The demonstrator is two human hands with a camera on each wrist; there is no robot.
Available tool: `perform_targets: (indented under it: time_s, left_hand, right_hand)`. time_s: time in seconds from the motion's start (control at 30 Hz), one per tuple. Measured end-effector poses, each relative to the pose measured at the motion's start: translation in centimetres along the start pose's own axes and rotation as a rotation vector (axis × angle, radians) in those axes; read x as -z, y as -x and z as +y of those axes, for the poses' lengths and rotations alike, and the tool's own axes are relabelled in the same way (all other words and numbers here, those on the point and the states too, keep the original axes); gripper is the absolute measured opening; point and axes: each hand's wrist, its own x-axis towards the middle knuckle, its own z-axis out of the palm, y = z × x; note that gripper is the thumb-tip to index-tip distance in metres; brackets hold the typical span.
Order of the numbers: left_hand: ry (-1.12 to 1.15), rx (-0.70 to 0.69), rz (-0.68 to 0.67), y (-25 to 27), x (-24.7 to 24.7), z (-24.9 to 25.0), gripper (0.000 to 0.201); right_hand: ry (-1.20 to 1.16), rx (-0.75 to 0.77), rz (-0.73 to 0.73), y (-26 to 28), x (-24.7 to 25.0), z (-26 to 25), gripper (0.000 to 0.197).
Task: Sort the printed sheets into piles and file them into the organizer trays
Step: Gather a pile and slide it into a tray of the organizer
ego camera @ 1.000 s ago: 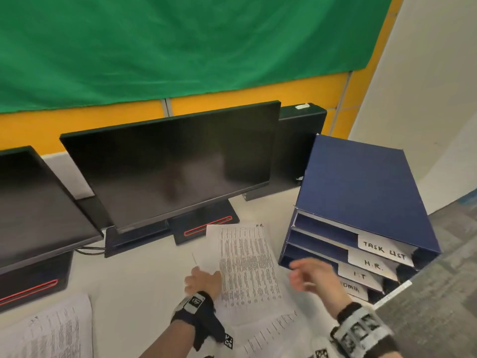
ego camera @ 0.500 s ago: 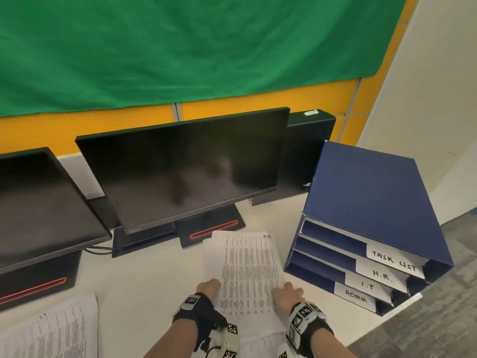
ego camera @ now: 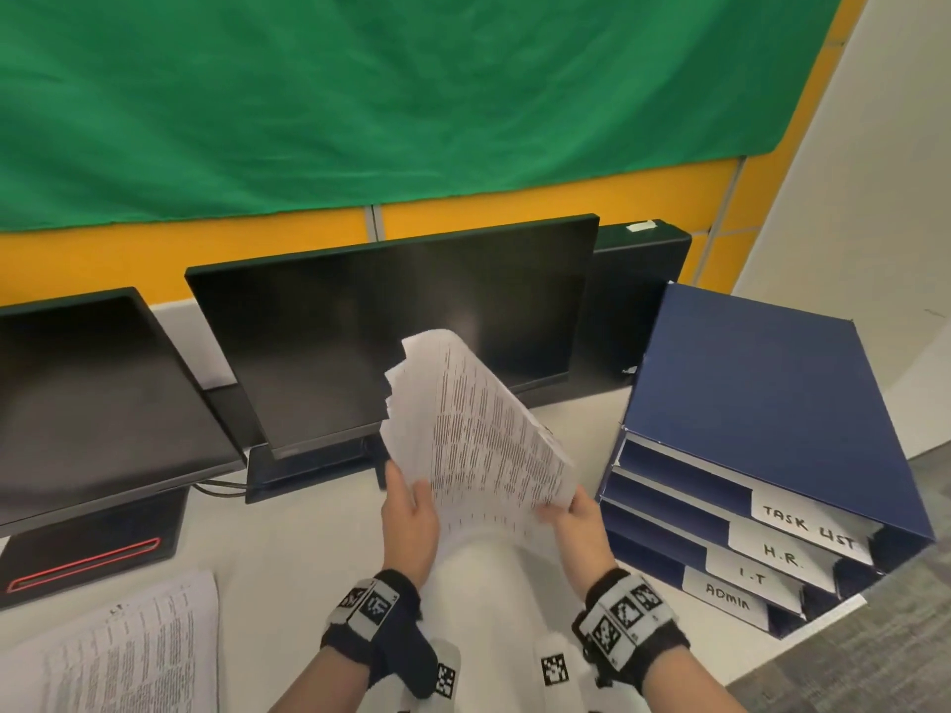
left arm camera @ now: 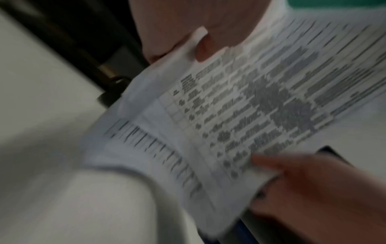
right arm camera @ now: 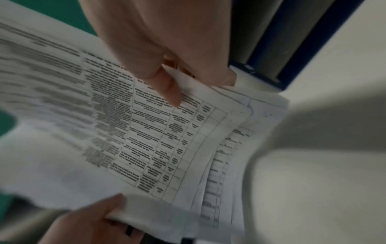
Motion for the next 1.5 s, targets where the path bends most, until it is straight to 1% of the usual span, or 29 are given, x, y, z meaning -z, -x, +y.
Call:
perform_targets:
  time_s: [0.07,0.1,0.13,0.23,0.37,0.43,0.53,0.6,0.7,0.77,0.87,1.0,1.07,1.17,1.23,1.3,1.37,1.5]
  left_hand:
    - [0.033,-0.090,0.022,0.1,-0.2,0.9,0.031]
    - [0.040,-0.110,0.030,0.2,-0.2,1.0,0.032]
    - [0.055,-0.125,0.042,0.2,-0.2,1.1,0.034]
    - [0.095,-0.112,0.064,0.2,-0.1,1.3,0.040]
    - [0.146,-0.058,0.103,-0.2,0.5,1.6,0.037]
    - [0.209,-0.016,0.116,-0.6,0.9,1.6,0.034]
    - [0.278,0.075,0.083,-1.2,1.1,1.1,0.027]
    - [0.302,0.118,0.061,-1.4,0.9,0.6,0.024]
    - [0.349,0.172,0.061,-1.6,0.5,0.0,0.025]
    - [0.334,0.199,0.059,-1.8,0.6,-0.4,0.027]
    - [0.272,0.232,0.074,-2.6,1.1,-1.6,0.028]
    - [0.160,0.254,0.005,-3.2,1.3,-2.6,0.032]
    - [0.112,0.230,-0.002,-3.3,1.4,-2.9,0.032]
    - [0.020,0.159,0.008,-2.7,1.5,-3.0,0.033]
    - [-0.030,0.112,-0.059,-1.5,1.5,-2.9,0.034]
    - [-0.072,0.088,-0.156,0.0,1.1,-2.7,0.033]
    - [-0.127,0.060,-0.238,1.7,0.4,-2.5,0.033]
    - [-0.143,0.073,-0.439,5.7,-2.7,-2.1,0.033]
  right_hand:
    - [-0.037,0.052,-0.029,-0.4,-0.4,-1.9,0.022]
    - [-0.056,0.072,-0.031,-0.6,-0.6,-2.6,0.024]
    - [-0.093,0.088,-0.022,-0.8,-0.7,-3.0,0.030]
    - [-0.165,0.131,-0.027,-0.8,-0.6,-3.8,0.040]
    - [-0.173,0.073,-0.002,-1.3,-0.8,-3.5,0.045]
    - [-0.177,0.057,-0.003,-1.4,-0.8,-3.4,0.045]
    - [-0.208,0.045,-0.017,-1.4,-0.9,-3.5,0.027]
    - [-0.188,0.039,-0.030,-1.2,-1.3,-3.5,0.016]
    - [-0.106,0.023,0.011,-1.5,-2.1,-2.8,0.012]
    - [-0.086,0.020,0.038,-1.9,-2.3,-2.1,0.015]
    - [0.026,0.027,0.059,-2.4,-2.4,-1.4,0.018]
    - [0.129,0.035,0.016,-2.9,-2.6,-0.7,0.006]
    - [0.152,0.059,0.036,-2.8,-2.7,-0.8,0.007]
    - [0.164,0.052,0.098,-2.0,-2.2,-1.2,0.018]
    - [0.170,0.033,0.150,-0.9,-1.3,-1.1,0.022]
    - [0.136,0.031,0.218,0.8,0.2,-0.3,0.020]
    - [0.080,-0.008,0.291,2.7,2.1,1.6,0.017]
    - [0.043,-0.114,0.455,6.3,6.6,5.2,0.015]
